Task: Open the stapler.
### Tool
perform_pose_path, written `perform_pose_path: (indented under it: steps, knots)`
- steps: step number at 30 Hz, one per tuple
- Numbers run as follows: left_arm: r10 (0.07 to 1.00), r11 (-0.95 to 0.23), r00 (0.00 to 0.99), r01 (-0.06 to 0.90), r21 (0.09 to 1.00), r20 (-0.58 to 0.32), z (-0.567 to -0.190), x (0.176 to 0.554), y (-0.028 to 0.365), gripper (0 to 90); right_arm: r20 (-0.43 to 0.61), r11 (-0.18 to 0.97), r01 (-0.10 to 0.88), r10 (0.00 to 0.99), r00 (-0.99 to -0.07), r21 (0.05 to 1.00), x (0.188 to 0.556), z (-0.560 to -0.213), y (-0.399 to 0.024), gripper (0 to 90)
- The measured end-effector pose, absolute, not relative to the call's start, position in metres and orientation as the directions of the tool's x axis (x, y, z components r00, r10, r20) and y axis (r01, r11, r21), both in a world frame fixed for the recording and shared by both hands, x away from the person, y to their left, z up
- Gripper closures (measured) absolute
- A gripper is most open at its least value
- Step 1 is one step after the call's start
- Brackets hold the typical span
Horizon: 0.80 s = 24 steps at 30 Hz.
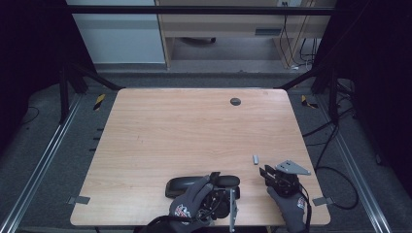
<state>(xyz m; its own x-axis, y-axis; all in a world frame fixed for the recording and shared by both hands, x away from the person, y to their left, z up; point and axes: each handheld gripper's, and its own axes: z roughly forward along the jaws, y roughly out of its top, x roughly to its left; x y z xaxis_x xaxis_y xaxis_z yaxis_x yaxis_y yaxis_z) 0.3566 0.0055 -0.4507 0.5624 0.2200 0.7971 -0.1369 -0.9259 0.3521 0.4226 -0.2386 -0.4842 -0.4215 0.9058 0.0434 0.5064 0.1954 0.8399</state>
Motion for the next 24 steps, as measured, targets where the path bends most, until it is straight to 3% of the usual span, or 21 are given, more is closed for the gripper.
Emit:
perform_pose_path:
  steps: [24]
  knots:
    - [0.193,-0.943,0.520,-0.137,0.304,0.832,-0.457,0.361,-0.009,45.4,0.038,0.218,0.470,0.878,-0.477,0.855,0.413,-0.485,-0.225,88.1]
